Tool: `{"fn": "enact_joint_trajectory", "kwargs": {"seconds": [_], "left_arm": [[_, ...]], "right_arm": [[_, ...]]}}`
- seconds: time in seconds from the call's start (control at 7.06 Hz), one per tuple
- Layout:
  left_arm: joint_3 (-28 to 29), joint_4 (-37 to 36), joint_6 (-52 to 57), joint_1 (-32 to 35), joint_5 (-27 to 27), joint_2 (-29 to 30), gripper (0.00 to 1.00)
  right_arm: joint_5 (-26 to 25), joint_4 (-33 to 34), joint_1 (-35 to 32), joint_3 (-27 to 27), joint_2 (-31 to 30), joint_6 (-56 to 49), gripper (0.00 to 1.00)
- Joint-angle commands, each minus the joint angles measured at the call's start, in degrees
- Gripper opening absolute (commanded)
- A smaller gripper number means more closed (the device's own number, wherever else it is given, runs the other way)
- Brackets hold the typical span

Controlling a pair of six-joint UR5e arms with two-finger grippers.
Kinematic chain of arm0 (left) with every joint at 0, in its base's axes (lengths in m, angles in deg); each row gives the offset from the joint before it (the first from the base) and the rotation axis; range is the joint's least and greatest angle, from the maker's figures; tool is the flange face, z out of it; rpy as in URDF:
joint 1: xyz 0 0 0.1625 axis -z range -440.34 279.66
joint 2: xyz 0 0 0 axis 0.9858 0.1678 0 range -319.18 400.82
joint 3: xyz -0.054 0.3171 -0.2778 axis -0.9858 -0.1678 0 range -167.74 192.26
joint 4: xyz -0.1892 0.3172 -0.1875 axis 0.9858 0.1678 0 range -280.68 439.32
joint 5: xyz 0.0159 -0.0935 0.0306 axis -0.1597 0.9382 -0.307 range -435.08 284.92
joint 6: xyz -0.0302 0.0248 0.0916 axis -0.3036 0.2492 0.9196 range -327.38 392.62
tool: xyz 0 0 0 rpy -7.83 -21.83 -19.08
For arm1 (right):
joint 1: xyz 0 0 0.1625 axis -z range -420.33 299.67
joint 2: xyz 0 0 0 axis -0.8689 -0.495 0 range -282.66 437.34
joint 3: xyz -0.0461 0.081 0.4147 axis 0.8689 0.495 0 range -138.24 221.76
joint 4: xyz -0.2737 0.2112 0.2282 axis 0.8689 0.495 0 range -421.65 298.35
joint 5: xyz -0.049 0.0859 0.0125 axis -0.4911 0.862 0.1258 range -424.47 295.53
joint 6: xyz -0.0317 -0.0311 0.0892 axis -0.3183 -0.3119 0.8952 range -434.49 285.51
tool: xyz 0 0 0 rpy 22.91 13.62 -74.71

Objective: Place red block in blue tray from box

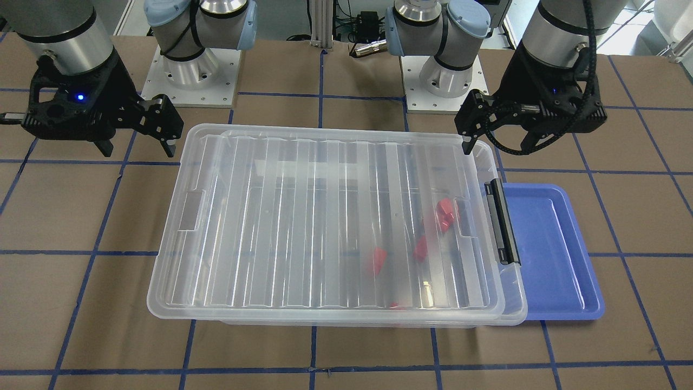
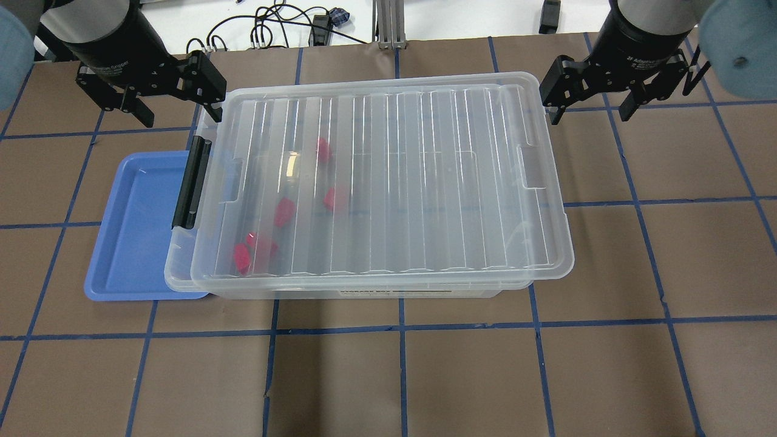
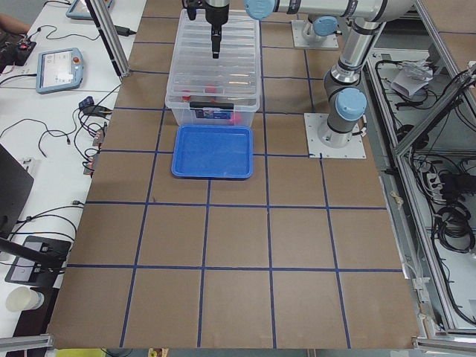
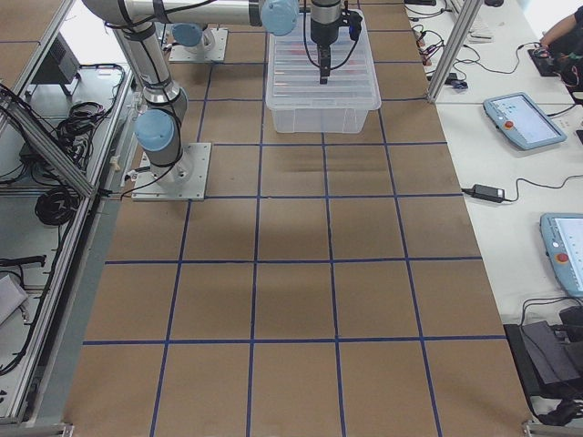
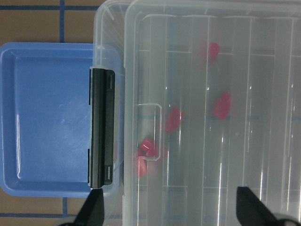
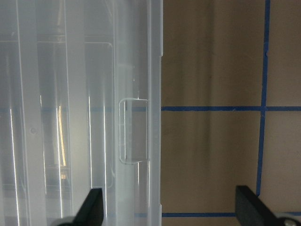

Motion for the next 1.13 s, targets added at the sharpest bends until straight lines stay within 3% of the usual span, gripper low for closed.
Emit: {"fn": "enact_joint_trajectory", "kwargs": {"seconds": [0.0,0.42,0.71,0.99], "left_arm": [[-0.1,0.0,0.0,0.0,0.0,-0.2,1.00],[-0.1,-0.1,0.0,0.0,0.0,0.0,1.00],[0.3,-0.6,-0.3,-0.1,0.0,1.0,1.00],[0.8,0.1,0.1,-0.3,0.0,2.0,1.00]], "right_arm": [[0.0,0.2,0.1,-1.2,0.8,0.0,1.00],[-0.1,6.1,0.1,-7.6,6.0,-0.1,1.00],[-3.5,12.0,0.1,-8.2,8.1,0.1,1.00],[-2.6,17.6,0.0,-9.2,8.7,0.2,1.00]]}}
